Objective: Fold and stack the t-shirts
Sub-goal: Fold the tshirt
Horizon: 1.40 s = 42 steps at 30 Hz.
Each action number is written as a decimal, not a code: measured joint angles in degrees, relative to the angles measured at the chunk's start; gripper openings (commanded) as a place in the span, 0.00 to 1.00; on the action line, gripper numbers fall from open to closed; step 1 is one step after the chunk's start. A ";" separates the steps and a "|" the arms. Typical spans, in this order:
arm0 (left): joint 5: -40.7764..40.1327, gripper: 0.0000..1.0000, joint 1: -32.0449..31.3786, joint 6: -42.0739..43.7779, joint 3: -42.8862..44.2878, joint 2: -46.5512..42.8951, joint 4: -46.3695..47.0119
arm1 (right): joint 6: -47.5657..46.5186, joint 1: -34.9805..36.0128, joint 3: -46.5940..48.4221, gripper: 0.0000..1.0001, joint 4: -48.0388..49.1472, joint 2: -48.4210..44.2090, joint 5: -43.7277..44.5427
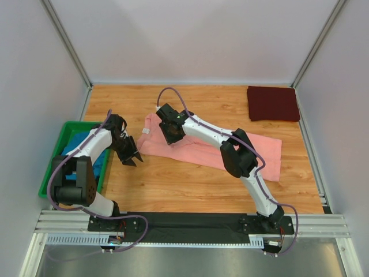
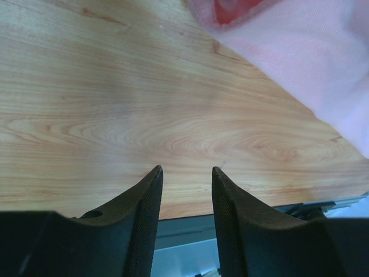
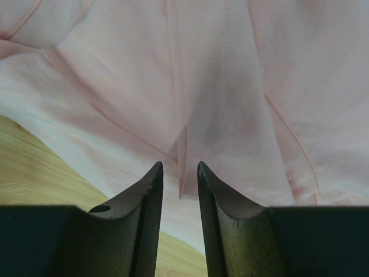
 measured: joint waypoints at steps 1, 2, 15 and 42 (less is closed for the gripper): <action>0.00 0.47 0.00 0.00 0.00 0.00 0.00 | -0.02 0.00 0.00 0.31 0.00 0.00 0.09; 0.00 0.46 0.00 0.00 0.00 0.00 0.00 | -0.02 0.00 0.00 0.31 -0.02 0.00 0.17; -0.17 0.46 0.00 -0.24 0.00 0.00 -0.02 | -0.02 0.04 -3.23 0.27 -0.09 0.00 0.72; -1.16 0.47 0.00 -1.29 0.00 0.00 0.26 | -0.66 -2.78 0.98 0.00 -1.29 -0.02 4.98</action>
